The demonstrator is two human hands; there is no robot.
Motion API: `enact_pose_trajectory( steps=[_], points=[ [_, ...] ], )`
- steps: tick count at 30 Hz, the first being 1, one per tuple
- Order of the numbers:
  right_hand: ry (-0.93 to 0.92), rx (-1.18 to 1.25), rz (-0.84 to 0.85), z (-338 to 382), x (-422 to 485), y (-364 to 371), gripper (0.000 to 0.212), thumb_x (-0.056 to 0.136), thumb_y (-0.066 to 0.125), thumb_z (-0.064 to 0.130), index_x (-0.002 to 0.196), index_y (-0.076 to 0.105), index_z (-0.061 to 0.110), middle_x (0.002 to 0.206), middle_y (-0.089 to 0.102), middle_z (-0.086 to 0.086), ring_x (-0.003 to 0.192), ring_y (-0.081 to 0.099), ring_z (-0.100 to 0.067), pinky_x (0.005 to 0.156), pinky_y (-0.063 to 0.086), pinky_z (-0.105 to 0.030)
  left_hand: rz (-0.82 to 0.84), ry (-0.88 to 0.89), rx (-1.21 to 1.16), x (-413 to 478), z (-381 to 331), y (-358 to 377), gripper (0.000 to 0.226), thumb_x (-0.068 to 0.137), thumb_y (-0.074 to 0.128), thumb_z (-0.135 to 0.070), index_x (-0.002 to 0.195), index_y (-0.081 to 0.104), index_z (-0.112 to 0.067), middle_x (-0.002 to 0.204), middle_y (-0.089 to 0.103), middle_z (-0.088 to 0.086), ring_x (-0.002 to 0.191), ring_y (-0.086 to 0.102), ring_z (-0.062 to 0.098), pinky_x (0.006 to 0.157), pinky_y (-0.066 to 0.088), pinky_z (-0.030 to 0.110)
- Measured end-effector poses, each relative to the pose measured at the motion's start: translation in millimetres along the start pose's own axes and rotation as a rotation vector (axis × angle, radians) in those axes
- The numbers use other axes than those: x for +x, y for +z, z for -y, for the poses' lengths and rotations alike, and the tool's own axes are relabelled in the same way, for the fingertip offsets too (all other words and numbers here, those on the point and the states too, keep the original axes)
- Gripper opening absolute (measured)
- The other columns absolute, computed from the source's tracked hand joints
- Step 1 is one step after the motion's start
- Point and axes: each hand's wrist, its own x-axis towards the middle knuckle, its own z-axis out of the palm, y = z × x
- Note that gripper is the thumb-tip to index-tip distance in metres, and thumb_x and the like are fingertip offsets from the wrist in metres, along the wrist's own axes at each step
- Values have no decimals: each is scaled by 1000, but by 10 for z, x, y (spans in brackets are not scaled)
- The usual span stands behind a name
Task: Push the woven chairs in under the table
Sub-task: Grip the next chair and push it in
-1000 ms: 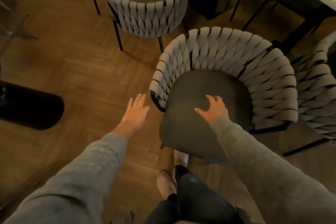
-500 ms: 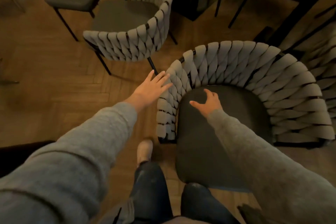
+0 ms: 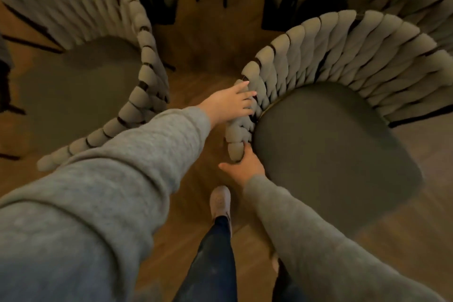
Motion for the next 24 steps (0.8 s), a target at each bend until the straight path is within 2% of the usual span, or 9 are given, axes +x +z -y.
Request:
enact_pose_trajectory(
  steps=[4,7,11,15,20,24],
  points=[
    [75,-187,-198,74,45,119,79,86,59,30,153,17,31,129,58,-9,110,60,-30,88,53,-41,-9,90,87,168,136,80,47,90,58,-7,135,52,-21,148,42,10,146,19,31,117,-1,55],
    [49,-206,-262,104,29,129,70,86,55,23,149,27,34,121,62,-8,104,61,-31,84,53,-40,-76,70,99,154,124,145,38,91,56,-9,128,59,-19,141,50,11,139,32,33,119,8,54],
    [14,-234,-288,59,-66,230,61,86,54,22,143,34,35,109,65,-6,93,63,-27,77,55,-39,-96,46,75,56,-8,229,38,94,51,-11,130,55,-21,142,48,12,138,32,34,118,12,55],
    [-33,-302,-254,-77,-263,433,57,89,53,23,142,34,34,112,65,-5,96,63,-26,75,51,-35,-105,6,18,-230,-313,323,36,94,50,-12,129,57,-22,138,50,13,134,37,35,115,13,55],
    [-83,-389,-188,-338,-599,740,59,91,55,27,145,32,30,122,62,-5,108,60,-26,86,49,-36,-84,-110,-107,-686,-872,434,35,94,53,-13,127,57,-21,136,50,12,135,34,33,116,15,54],
    [-138,-414,-123,-640,-953,1041,53,90,58,26,139,38,28,119,62,-4,107,60,-25,90,49,-37,-10,-186,-221,-1125,-1450,405,38,96,51,-13,134,52,-20,145,42,14,140,27,32,117,10,53]
  ],
)
